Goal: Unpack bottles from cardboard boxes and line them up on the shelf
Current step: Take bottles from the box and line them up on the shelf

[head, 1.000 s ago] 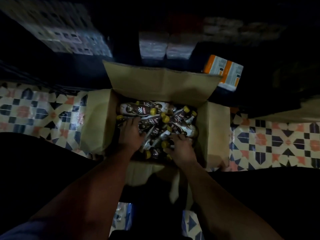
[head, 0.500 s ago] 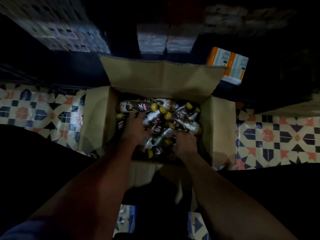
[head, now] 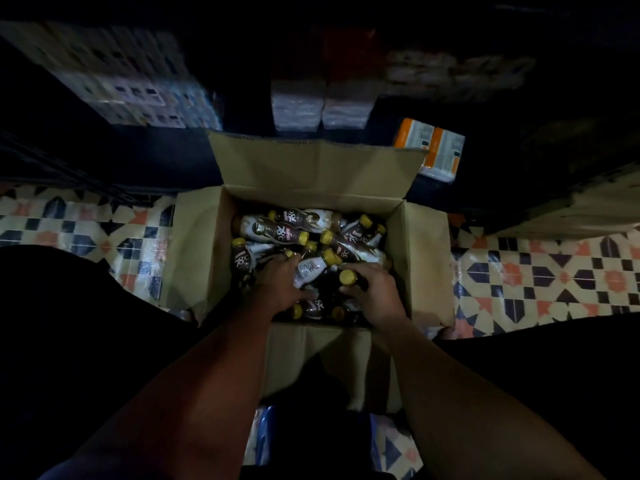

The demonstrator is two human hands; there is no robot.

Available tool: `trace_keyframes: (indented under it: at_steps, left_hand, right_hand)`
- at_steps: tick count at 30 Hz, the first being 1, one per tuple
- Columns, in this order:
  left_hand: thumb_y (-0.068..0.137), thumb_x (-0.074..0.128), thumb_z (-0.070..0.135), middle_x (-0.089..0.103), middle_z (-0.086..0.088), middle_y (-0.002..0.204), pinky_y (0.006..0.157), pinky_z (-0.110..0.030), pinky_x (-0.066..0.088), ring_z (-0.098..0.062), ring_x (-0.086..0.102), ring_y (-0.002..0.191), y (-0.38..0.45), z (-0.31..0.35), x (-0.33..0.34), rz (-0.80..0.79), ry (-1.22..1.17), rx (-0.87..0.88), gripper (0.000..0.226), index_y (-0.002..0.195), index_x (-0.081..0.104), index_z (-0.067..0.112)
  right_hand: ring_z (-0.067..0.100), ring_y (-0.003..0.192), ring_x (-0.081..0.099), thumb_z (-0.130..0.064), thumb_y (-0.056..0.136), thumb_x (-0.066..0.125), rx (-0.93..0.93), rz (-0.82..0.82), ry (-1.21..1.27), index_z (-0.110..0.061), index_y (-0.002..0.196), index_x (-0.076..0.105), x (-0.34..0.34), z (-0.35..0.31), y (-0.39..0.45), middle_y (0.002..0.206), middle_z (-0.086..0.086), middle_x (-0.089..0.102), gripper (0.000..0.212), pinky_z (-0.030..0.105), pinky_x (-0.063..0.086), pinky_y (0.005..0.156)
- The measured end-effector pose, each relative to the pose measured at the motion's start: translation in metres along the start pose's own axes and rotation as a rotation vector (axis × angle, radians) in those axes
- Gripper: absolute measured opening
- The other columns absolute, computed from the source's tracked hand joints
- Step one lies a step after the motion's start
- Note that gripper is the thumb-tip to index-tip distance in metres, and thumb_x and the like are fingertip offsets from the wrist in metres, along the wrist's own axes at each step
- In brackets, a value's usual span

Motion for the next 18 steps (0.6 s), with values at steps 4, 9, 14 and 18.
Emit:
trace_keyframes:
  at_steps: [4,9,14,18]
  left_hand:
    - [0.070,0.091,0.042,0.071,-0.002,0.118,0.096,-0.039,0.052,-0.024,0.065,0.111,-0.010,0.007,-0.015,0.075,-0.167,0.004,0.063,0.123,0.064,0.019]
    - [0.072,0.093,0.029,0.069,0.003,0.102,0.077,-0.022,0.043,-0.016,0.064,0.095,-0.026,0.024,-0.038,0.194,-0.360,-0.011,0.060,0.123,0.064,0.018]
    - [0.080,0.087,0.028,0.066,0.015,0.095,0.068,-0.012,0.042,0.001,0.060,0.085,-0.030,0.042,-0.045,0.183,-0.483,0.001,0.052,0.121,0.055,0.025]
    - [0.076,0.088,0.019,0.073,0.008,0.095,0.075,-0.026,0.052,-0.007,0.068,0.087,-0.026,0.057,-0.062,0.199,-0.551,0.023,0.041,0.104,0.061,0.031]
  right_hand:
    - [0.016,0.120,0.055,-0.021,0.092,0.073,0.019,0.069,0.155,-0.022,0.130,0.065,-0.014,-0.007,-0.011,0.130,0.000,0.059,0.039,0.033,0.047,0.102]
    - [0.016,0.120,0.059,-0.040,0.101,0.059,0.080,0.129,0.433,-0.023,0.136,0.056,-0.033,-0.018,-0.022,0.130,-0.001,0.063,0.038,0.033,0.052,0.096]
    - [0.016,0.113,0.067,-0.070,0.085,0.063,0.132,0.198,0.628,-0.033,0.121,0.064,-0.044,-0.024,-0.013,0.118,-0.004,0.071,0.052,0.050,0.053,0.102]
    - [0.021,0.112,0.069,-0.066,0.088,0.061,0.072,0.215,0.755,-0.025,0.119,0.069,-0.054,-0.052,-0.001,0.115,0.001,0.074,0.052,0.052,0.052,0.102]
Point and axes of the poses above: each hand's wrist, its own y-axis towards the middle knuckle, its own x-axis out of the palm, z = x × y, the point moved 8 cm from there along y, towards the middle knuckle
